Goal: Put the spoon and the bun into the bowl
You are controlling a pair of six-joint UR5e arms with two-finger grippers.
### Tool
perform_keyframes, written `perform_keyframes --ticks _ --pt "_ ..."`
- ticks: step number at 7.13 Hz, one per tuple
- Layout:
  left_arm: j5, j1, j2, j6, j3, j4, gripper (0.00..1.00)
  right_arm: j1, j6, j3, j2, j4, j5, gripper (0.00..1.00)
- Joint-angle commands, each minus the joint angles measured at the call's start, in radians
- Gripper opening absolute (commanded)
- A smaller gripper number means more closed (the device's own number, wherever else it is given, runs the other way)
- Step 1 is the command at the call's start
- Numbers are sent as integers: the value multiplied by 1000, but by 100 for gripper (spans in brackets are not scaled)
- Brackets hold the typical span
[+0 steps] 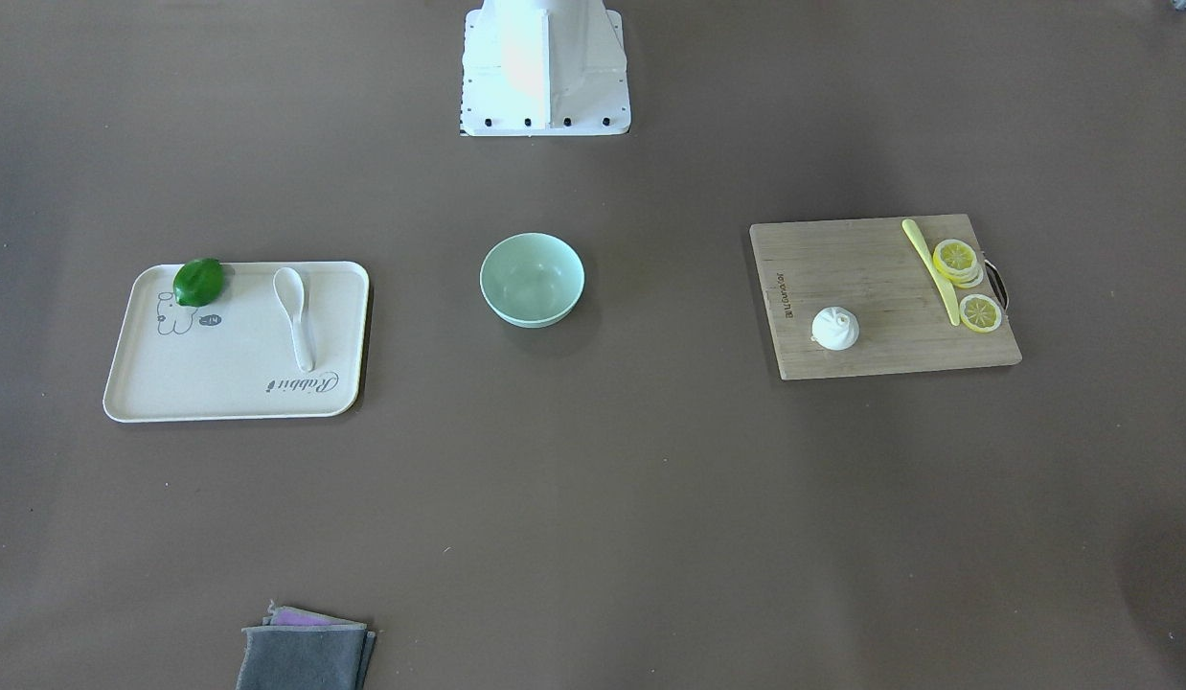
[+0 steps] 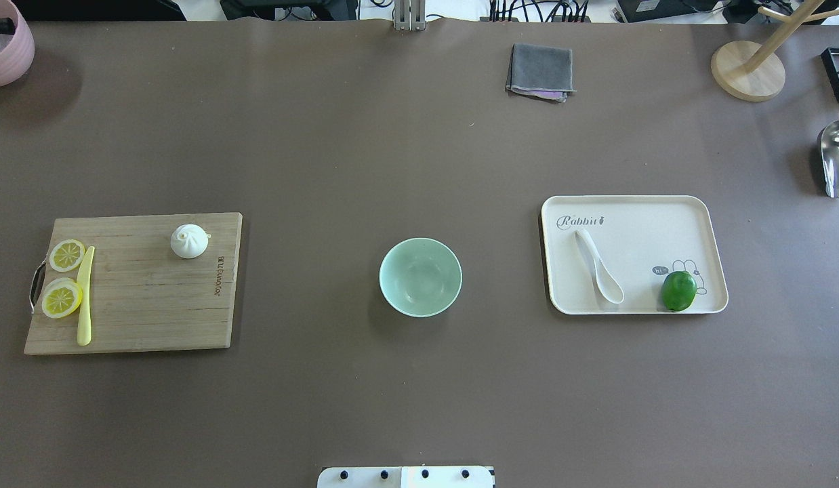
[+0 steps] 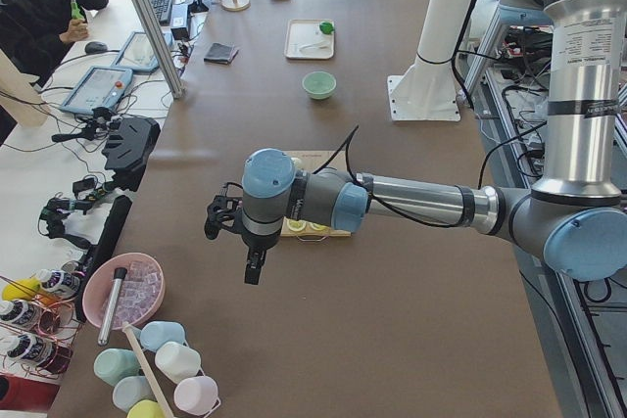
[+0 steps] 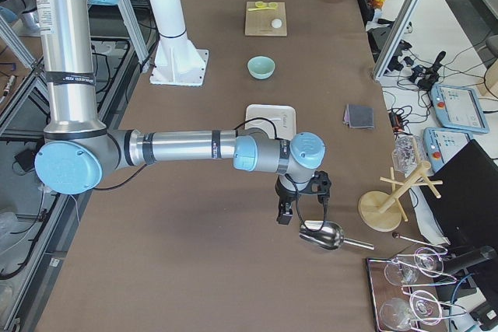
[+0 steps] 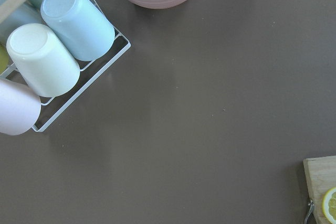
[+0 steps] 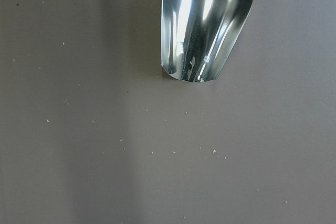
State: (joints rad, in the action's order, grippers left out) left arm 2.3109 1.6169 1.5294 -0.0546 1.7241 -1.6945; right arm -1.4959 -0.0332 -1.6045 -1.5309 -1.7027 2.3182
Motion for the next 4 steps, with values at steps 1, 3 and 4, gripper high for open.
perform_keyframes --ticks 1,3,4 --pt "2 0 -5 4 2 -5 98 0 -1 -5 1 0 3 100" --pt "-5 -3 6 -1 0 1 98 0 -2 -5 5 2 3 100" --pt "-4 -3 5 -1 3 1 98 0 -2 -6 5 2 4 100"
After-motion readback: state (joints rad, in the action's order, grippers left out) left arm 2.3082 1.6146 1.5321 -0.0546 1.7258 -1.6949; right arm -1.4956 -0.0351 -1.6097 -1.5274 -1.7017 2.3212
